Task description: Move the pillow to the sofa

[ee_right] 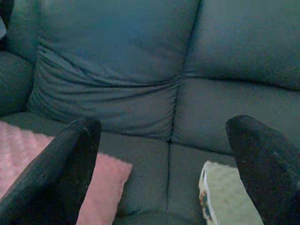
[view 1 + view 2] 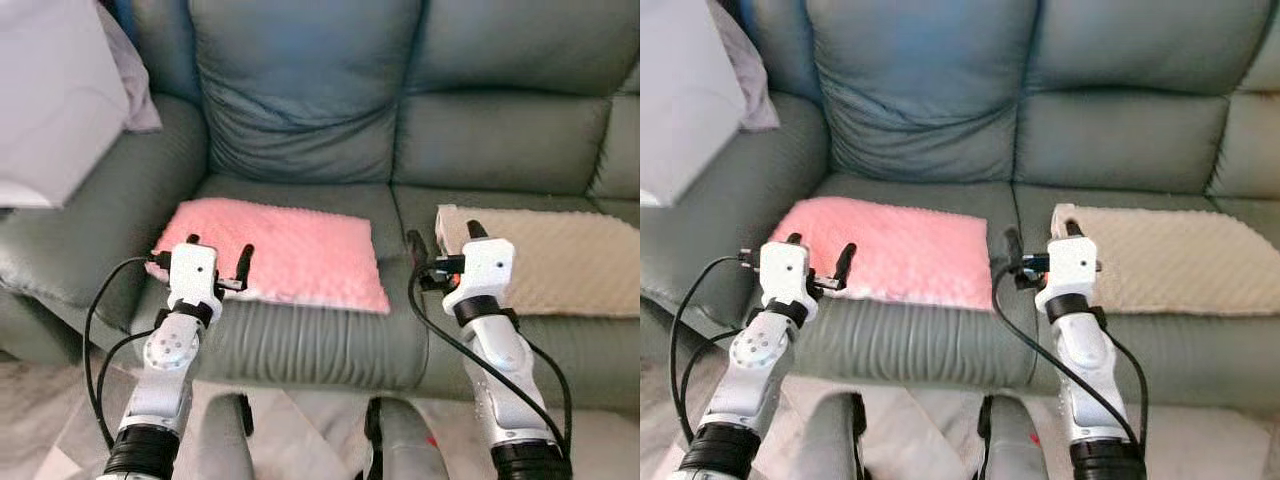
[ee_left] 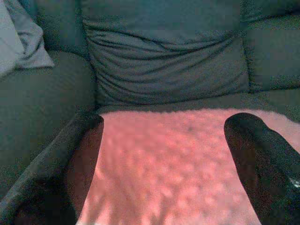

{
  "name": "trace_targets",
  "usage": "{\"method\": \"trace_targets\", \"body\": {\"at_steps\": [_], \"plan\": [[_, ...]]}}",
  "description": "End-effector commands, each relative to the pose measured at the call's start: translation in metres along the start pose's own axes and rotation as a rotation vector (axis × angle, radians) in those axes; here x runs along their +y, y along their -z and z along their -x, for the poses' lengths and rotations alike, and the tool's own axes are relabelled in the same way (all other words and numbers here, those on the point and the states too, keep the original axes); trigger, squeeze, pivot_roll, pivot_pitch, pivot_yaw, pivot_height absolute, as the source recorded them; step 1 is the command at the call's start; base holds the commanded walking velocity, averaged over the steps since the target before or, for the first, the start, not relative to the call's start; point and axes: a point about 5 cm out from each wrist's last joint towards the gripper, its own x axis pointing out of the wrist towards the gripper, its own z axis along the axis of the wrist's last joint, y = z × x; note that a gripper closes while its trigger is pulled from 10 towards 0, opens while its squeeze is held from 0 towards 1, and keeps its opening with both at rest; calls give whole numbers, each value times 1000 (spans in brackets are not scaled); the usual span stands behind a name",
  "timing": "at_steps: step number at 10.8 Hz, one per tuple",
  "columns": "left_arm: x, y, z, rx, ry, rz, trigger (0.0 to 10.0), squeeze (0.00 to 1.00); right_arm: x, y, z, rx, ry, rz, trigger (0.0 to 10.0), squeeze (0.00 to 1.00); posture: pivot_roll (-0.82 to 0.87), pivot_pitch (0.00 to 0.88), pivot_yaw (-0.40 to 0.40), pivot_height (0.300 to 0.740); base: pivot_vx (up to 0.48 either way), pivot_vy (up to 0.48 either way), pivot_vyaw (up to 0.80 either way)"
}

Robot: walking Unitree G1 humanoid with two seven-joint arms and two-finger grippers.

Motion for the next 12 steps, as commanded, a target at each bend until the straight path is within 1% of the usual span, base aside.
{"method": "trace_targets", "body": {"at_steps": [1, 4, 6, 8, 11, 12], "plan": [[3, -2, -3, -8, -10, -1, 10000, 0, -4, -1, -2, -1, 10, 0, 10000, 0, -64, 0, -1, 687, 0, 0, 0], [2, -2, -7, -7, -14, 3, 10000, 0, -9, 0, -5, 11, 24, -8, 10000, 0, -68, 0, -1, 740, 0, 0, 0], [4, -2, -7, -8, -19, 3, 10000, 0, -12, 2, -5, 22, 36, -18, 10000, 0, -65, 0, -2, 740, 0, 0, 0], [7, 1, -6, 12, -45, 2, 10000, 0, -12, 6, -3, 38, 41, -32, 10000, 0, -61, 0, 0, 740, 0, 0, 0], [6, 2, -4, 16, -44, 13, 10000, 0, -10, 6, -3, 43, 36, -35, 10000, 0, -62, 0, 3, 740, 0, 0, 0], [6, 2, -4, 22, -53, 28, 10000, 0, -10, 7, -3, 44, 37, -35, 10000, 0, -62, 0, 3, 740, 0, 0, 0]]}}
